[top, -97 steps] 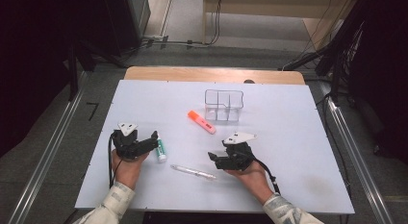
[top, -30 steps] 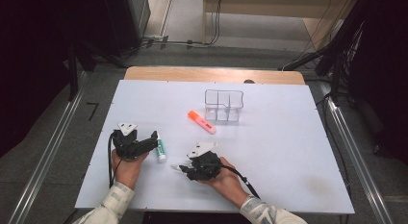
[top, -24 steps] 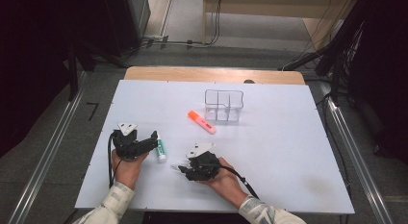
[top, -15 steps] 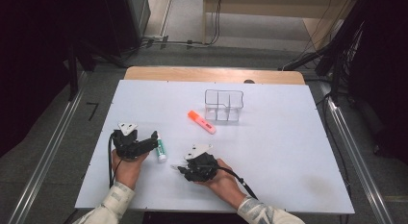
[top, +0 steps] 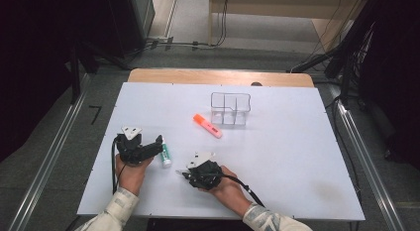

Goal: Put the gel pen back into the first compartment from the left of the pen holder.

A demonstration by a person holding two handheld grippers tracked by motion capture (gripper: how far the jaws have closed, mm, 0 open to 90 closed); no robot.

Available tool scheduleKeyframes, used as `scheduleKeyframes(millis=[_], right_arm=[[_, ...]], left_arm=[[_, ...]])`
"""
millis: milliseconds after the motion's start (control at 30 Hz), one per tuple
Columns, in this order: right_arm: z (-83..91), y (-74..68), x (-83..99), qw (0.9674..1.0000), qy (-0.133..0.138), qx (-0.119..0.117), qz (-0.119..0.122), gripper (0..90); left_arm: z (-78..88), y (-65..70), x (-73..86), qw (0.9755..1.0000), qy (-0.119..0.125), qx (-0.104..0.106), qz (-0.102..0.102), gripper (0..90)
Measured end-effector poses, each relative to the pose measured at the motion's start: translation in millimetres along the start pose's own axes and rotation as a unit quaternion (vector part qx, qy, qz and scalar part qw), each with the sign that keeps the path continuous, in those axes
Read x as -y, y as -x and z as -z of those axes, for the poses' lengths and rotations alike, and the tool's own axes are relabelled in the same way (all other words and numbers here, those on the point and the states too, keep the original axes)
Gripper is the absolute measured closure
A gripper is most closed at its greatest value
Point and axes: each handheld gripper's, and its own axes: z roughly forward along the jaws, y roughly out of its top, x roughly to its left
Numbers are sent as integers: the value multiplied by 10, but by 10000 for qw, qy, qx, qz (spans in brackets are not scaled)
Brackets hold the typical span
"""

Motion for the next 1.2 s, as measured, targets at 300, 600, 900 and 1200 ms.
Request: scheduleKeyframes(millis=[300,600,900,1200], right_arm=[[3,9,-4,9999,-42,-103,-56,749],[10,25,-5,9999,-60,-122,-66,776],[41,121,9,9997,-101,-35,-224,785],[79,232,36,9990,-64,76,-446,786]], left_arm=[[-7,3,2,10000,-3,1,17,97],[-4,-5,2,10000,-11,2,18,97],[-2,-10,-1,10000,-10,10,15,97],[5,-12,-5,10000,3,17,33,97]])
